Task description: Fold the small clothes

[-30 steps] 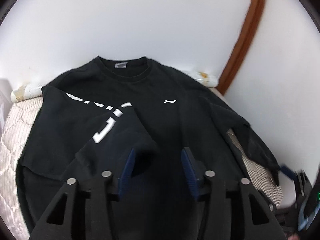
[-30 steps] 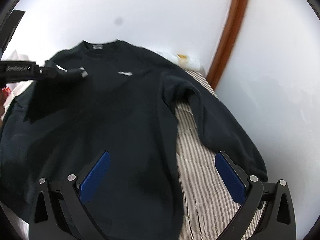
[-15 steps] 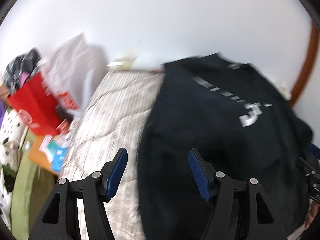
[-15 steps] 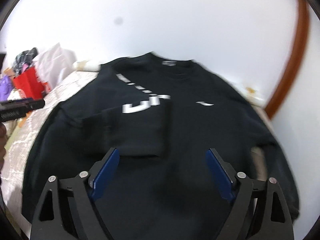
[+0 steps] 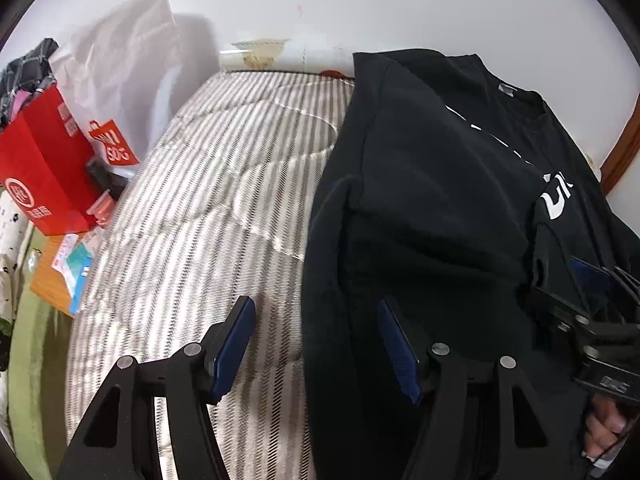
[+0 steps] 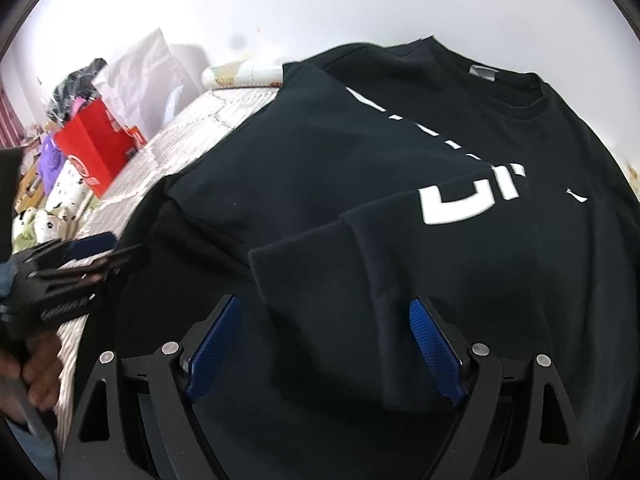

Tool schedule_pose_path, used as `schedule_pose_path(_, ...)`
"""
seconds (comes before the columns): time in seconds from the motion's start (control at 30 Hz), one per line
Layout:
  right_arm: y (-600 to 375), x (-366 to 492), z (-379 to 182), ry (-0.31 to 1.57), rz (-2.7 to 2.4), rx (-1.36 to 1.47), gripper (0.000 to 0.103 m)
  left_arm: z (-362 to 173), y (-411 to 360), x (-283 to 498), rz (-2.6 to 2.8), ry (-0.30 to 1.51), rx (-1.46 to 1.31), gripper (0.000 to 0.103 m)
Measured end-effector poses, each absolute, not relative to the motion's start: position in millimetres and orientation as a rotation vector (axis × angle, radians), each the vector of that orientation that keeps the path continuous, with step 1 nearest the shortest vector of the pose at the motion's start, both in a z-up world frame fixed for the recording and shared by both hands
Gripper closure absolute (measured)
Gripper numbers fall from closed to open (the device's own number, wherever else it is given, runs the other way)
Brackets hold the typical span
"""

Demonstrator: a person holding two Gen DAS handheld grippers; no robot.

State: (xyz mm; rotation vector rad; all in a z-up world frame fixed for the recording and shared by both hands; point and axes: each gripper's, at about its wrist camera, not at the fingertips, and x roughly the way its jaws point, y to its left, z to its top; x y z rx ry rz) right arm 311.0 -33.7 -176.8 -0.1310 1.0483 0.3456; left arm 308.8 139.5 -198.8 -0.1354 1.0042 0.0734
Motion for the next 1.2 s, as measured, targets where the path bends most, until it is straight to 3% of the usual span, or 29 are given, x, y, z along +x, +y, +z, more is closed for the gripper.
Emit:
schedule_pose_path(0.13, -26.1, 321.1, -188.3, 1.044, 0.296, -0.177, 0.02, -200.5, 134.7, 309.8, 0.071, 0.986, -0.112, 0.042)
schedule_pose_path(0.2, -30.8, 322.4, -184.8, 1.022, 0.302, -0.165, 0.042, -201.8, 135.4, 310.0, 0.068, 0.979, -0.114, 0.041)
schedule_pose_path(0.23, -33.4, 323.1, -182.3, 1.021, 0.321, -0.153, 0.045, -202.0, 136.0, 309.8, 0.067, 0.975, -0.117, 0.041)
schedule_pose_path(0.3, -42.2, 322.9, -174.5, 1.008, 0.329, -0.145, 0.072, -202.2, 136.8, 308.9, 0.064, 0.97, -0.119, 0.041)
schedule_pose_path(0.37, -58.7, 323.3, -162.9, 0.99, 0.343, -0.108, 0.082, -202.1, 137.1, 307.8, 0.07, 0.972, -0.119, 0.041)
schedule_pose_path(0.57, -157.1, 323.0, -109.0, 0.859, 0.185, 0.072, 0.082, -201.6, 140.8, 301.6, 0.076, 0.976, -0.131, 0.041)
schedule_pose_path(0.73, -250.1, 321.4, -96.2, 0.846, 0.043, 0.204, 0.081, -200.3, 143.2, 298.2, 0.084, 0.983, -0.148, 0.041)
schedule_pose_path(0.87, -299.4, 317.9, -115.1, 0.917, -0.022, 0.255, 0.071, -198.3, 142.8, 296.2, 0.089, 0.99, -0.148, 0.041)
schedule_pose_path(1.07, -312.3, 318.9, -115.0, 0.932, -0.182, 0.157, 0.069, -189.5, 146.5, 292.9, 0.104, 0.98, -0.135, 0.041)
schedule_pose_path(1.13, -286.4, 328.4, -104.6, 0.919, -0.125, 0.114, 0.064, -184.9, 148.8, 293.7, 0.114, 0.97, -0.133, 0.041)
schedule_pose_path(1.2, -247.8, 344.0, -94.5, 0.907, -0.042, 0.055, 0.052, -180.9, 150.4, 294.9, 0.12, 0.962, -0.131, 0.041)
